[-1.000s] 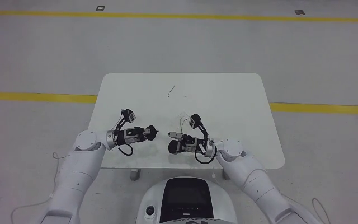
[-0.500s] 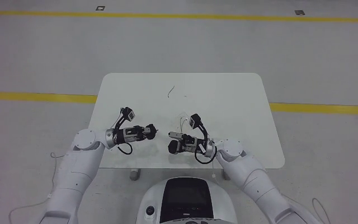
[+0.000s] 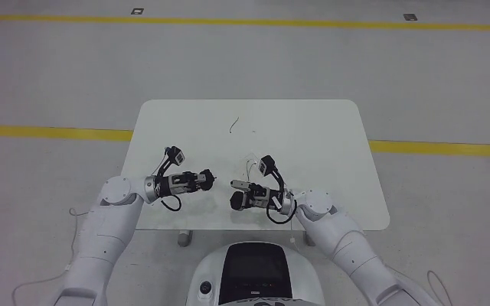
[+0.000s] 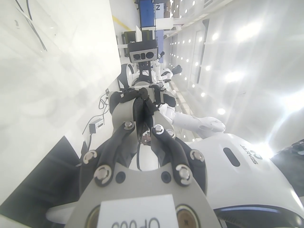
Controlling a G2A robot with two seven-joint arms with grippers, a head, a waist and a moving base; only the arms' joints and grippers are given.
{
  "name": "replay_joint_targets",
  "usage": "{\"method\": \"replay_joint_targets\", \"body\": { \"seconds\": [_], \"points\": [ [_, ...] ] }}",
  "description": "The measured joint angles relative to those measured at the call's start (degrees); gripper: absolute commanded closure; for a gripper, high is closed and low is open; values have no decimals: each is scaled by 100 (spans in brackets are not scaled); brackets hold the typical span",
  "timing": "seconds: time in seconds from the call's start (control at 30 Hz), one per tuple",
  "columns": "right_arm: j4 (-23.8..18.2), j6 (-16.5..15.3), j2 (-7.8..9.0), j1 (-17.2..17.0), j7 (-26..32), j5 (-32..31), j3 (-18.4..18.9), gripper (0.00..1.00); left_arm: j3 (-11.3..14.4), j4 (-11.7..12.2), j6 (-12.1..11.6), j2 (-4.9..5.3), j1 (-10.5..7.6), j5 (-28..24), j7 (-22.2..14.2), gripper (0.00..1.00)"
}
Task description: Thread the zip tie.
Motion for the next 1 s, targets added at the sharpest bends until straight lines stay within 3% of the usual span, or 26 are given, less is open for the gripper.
{"method": "replay_joint_targets", "body": {
  "seconds": [0.2, 0.33, 0.43, 0.57, 0.77, 1.0],
  "points": [
    [-57, 16, 6, -13, -81, -72, 5, 0, 0, 0, 0, 0, 0, 0, 0, 100],
    [-377, 187, 74, -58, -469, -564, 94, 0, 0, 0, 0, 0, 0, 0, 0, 100],
    [-742, 538, 144, -116, -857, -1166, 171, 0, 0, 0, 0, 0, 0, 0, 0, 100],
    [-1394, 1239, 216, -220, -1419, -2079, 172, 0, 0, 0, 0, 0, 0, 0, 0, 100],
    [-2004, 2209, 227, -250, -2076, -3198, -96, 0, 0, 0, 0, 0, 0, 0, 0, 100],
    [-2036, 2287, 210, -260, -2222, -3252, -163, 0, 0, 0, 0, 0, 0, 0, 0, 100]
  ]
}}
